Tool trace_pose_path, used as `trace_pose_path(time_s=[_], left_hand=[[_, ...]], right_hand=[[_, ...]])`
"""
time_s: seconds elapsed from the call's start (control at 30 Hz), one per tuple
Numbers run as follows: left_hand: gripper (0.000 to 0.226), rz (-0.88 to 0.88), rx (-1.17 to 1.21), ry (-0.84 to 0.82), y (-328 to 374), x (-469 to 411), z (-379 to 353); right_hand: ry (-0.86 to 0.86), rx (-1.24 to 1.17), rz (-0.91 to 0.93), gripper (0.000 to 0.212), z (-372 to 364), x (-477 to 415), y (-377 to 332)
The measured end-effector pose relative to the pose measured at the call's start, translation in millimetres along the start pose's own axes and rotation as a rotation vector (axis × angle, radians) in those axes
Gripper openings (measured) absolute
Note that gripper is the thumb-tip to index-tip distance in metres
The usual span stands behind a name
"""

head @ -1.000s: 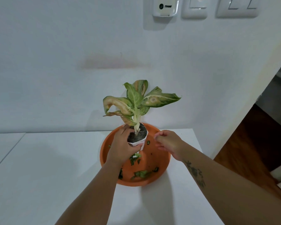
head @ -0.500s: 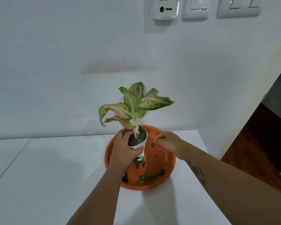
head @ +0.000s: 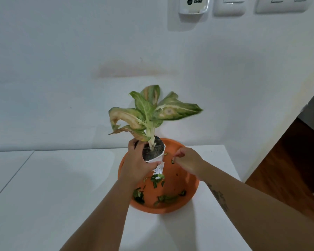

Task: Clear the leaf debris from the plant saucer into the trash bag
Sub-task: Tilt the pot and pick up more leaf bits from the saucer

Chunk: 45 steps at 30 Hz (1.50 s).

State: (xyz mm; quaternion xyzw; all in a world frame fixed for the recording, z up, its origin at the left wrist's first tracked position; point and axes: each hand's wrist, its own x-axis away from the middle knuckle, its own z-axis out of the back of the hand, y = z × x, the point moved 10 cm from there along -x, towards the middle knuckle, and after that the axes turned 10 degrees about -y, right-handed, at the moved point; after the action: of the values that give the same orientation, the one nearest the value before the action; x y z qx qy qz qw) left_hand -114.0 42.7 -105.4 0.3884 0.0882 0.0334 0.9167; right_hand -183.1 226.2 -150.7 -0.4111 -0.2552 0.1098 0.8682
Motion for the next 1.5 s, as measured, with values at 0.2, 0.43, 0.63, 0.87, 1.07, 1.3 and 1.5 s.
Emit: trace_pose_path(time_s=[0.2, 0.43, 0.63, 0.87, 1.07, 1.3, 1.5], left_hand=[[0.077, -0.013, 0.010, 0.014, 3, -6, 49], [0.081, -0.092, -0.130, 0.081, -2, 2, 78], [0.079, -0.111, -0.178, 0.073, 0, -4, 83], [0.080, -0.070, -0.151, 0.041, -1, -15, 86], [0.079, -0.002, -0.123, 0.053, -10, -21, 96], [0.085, -0.061, -0.155, 0.043, -9, -25, 94], [0.085, -0.086, -0.138, 0.057, -5, -25, 96]], right_hand=[[0.033, 0.487, 0.341, 0.031, -16, -13, -40], [-0.188, 0.789, 0.469, 0.051, -64, -30, -48], [-0.372, 0.899, 0.628, 0.053, -101, 7, -36], [-0.212, 0.768, 0.658, 0.052, -83, -17, -60], [-0.401, 0.910, 0.573, 0.061, -118, -35, -48], [-0.461, 0.872, 0.838, 0.054, -140, 19, -69], [-0.377, 0.728, 0.683, 0.059, -141, -19, -83]])
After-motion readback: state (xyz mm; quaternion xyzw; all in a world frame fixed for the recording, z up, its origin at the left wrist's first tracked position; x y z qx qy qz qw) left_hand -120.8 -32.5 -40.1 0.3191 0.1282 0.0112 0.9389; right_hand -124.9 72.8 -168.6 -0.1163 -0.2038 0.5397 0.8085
